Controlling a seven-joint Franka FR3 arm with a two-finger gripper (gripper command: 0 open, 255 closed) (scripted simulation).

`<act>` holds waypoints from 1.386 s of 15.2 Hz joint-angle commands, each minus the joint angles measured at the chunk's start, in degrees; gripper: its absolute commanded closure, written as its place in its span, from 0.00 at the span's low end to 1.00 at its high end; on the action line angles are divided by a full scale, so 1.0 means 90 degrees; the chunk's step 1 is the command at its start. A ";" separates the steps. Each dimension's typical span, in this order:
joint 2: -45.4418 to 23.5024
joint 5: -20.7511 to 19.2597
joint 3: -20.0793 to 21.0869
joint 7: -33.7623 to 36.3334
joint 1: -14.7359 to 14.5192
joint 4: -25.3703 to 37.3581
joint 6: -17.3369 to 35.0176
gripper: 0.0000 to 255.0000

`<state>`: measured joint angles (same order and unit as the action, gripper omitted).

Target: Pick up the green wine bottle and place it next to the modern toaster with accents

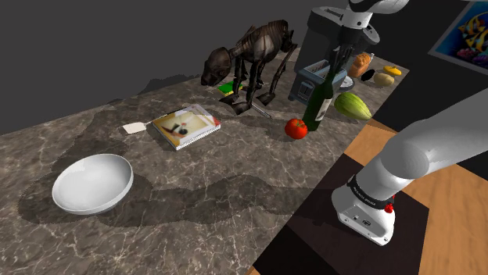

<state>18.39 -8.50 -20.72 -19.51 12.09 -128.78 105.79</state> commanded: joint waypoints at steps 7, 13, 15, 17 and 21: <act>0.0003 -0.0001 -0.0001 -0.0002 0.0001 -0.0003 0.0005 0.00; 0.0011 0.0054 0.0071 -0.0020 -0.0038 0.0797 -0.0804 0.00; 0.0011 0.0054 0.0072 -0.0020 -0.0038 0.0796 -0.0804 0.00; 0.0011 0.0054 0.0071 -0.0020 -0.0038 0.0797 -0.0804 0.00; 0.0011 0.0054 0.0071 -0.0020 -0.0038 0.0796 -0.0803 0.00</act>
